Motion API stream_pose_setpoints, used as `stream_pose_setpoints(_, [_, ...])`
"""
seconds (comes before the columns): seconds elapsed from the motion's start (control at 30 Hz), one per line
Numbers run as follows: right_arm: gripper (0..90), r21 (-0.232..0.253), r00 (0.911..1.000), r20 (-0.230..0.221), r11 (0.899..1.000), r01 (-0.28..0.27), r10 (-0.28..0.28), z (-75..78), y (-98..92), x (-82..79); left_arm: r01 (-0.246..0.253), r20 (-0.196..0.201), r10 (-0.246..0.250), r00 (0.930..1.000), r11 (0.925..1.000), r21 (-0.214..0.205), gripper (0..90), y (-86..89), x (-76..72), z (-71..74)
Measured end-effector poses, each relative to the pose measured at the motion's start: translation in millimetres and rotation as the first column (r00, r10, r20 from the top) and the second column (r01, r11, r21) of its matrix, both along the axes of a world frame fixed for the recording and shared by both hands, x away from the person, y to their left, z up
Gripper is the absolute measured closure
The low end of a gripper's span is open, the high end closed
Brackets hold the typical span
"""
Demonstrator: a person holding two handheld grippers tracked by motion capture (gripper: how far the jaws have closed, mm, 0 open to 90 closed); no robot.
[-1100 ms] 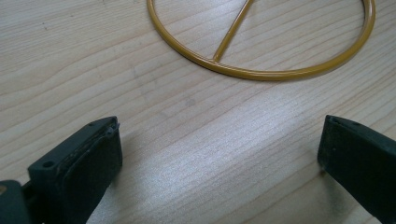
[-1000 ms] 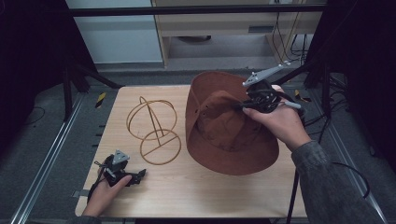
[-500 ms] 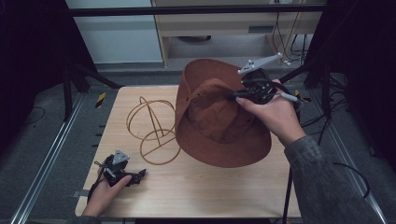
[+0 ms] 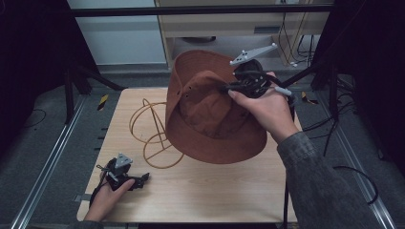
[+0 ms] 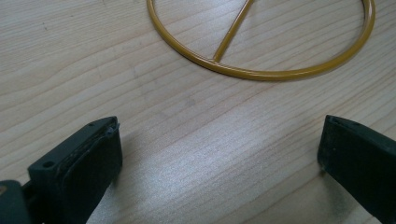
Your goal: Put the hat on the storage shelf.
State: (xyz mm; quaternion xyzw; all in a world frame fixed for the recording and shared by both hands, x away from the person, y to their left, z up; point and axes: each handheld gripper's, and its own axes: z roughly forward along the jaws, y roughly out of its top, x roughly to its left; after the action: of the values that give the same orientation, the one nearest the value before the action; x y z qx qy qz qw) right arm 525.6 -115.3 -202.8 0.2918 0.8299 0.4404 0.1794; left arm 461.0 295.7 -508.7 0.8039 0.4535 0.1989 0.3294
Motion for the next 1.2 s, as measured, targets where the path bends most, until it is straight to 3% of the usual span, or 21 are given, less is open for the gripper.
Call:
stream_pose_setpoints(0.6, [89.2,0.029,0.9989,0.019,0.999,-0.043,0.043,10.0,24.5,-1.7,0.003,-0.002,-0.003,1.0000,1.0000,0.004,0.0,0.4,0.1,0.4])
stream_pose_setpoints(1.0, [89.2,0.086,0.9933,0.068,0.991,-0.099,0.093,12.6,44.1,-19.9,0.004,-0.002,-0.004,1.0000,1.0000,0.003,0.0,0.1,0.2,0.4])
stream_pose_setpoints(1.2, [89.1,0.097,0.9920,0.074,0.989,-0.110,0.103,12.3,53.7,-20.2,0.006,-0.002,-0.006,1.0000,1.0000,0.002,0.0,0.0,0.3,0.3])
